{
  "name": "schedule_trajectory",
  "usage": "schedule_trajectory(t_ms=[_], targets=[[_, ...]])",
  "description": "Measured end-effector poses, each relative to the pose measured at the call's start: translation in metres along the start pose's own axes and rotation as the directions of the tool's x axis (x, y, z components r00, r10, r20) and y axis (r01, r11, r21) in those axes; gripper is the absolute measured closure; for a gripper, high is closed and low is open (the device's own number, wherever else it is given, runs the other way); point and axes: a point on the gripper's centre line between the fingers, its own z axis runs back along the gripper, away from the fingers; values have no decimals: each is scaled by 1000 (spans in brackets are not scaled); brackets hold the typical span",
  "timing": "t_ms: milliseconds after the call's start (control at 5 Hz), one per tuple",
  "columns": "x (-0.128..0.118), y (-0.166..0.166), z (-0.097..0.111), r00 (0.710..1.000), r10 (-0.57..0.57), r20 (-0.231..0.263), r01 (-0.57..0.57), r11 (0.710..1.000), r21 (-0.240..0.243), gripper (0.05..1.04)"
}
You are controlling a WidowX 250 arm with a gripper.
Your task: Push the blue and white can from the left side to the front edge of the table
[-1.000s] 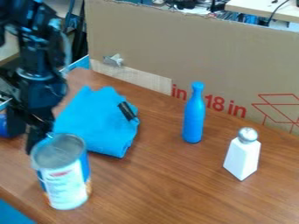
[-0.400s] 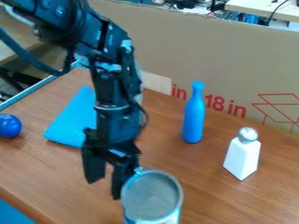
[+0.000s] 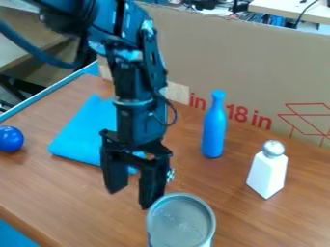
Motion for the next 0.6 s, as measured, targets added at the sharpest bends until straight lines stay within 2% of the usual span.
schedule_trajectory(t_ms=[200, 400, 600], targets=[[-8, 26, 28, 995, 84, 56, -89, 992, 90, 85], [-31, 58, 55, 990, 93, 107, -109, 981, 163, 85], [-54, 88, 60, 991, 116, 69, -126, 978, 164, 85]])
